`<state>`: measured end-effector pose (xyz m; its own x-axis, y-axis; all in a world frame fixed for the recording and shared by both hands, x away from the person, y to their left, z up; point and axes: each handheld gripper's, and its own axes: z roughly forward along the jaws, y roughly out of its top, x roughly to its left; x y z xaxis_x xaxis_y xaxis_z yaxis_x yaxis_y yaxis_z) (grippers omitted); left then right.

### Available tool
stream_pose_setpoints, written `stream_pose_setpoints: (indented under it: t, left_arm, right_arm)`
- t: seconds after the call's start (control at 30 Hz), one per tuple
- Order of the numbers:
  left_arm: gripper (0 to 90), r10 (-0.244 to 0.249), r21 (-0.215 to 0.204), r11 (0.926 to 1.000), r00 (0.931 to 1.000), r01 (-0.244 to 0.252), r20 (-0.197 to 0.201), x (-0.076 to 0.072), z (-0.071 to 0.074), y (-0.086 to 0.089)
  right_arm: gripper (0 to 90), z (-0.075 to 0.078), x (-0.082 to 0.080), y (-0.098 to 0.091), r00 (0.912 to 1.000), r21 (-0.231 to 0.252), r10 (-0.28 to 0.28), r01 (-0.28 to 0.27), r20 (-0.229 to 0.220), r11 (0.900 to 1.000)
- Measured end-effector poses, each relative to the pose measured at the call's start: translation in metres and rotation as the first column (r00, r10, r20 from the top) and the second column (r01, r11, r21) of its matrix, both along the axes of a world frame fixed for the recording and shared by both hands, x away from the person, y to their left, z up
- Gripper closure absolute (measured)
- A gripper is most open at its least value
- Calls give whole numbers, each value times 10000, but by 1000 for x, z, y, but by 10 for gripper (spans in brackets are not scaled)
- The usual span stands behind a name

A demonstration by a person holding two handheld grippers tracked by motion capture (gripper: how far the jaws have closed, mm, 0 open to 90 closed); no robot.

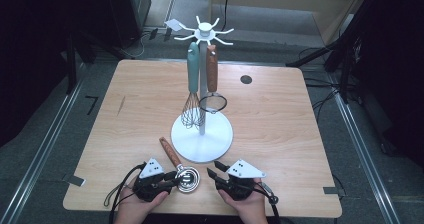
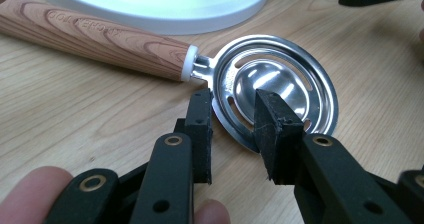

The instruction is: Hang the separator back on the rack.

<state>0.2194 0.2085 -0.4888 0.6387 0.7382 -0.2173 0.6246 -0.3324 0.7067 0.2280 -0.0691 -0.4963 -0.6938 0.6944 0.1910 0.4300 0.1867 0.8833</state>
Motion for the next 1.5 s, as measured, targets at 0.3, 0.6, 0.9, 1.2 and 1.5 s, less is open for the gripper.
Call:
stream_pose_setpoints:
  t: [0.3, 0.6, 0.9, 1.2, 1.5]
  left_arm:
    - [724, -363, -71, 9993, 9993, 363, 0, 1, -1, -12]
    - [709, -800, -301, 9963, 9968, 802, 80, 1, -2, -29]
    - [701, -680, -645, 9952, 9938, 738, 877, -6, 9, -11]
    - [681, 628, -1024, 9933, 9934, -529, 959, 1, 13, 36]
    - [653, 1581, -1235, 9814, 9838, -1471, 846, 10, 11, 54]
  right_arm:
    - [673, -4, -5, 2, 9978, -123, 75, -83, -653, 9999]
    - [625, -4, -8, 7, 9914, -456, -82, 23, -1308, 9990]
    - [629, -7, -5, 16, 9877, -1245, -276, 83, -1539, 9922]
    - [611, -7, 2, 5, 9898, -1694, -400, 164, -1368, 9854]
    - [603, -7, 9, -16, 9870, -1862, -1117, 889, -1158, 9785]
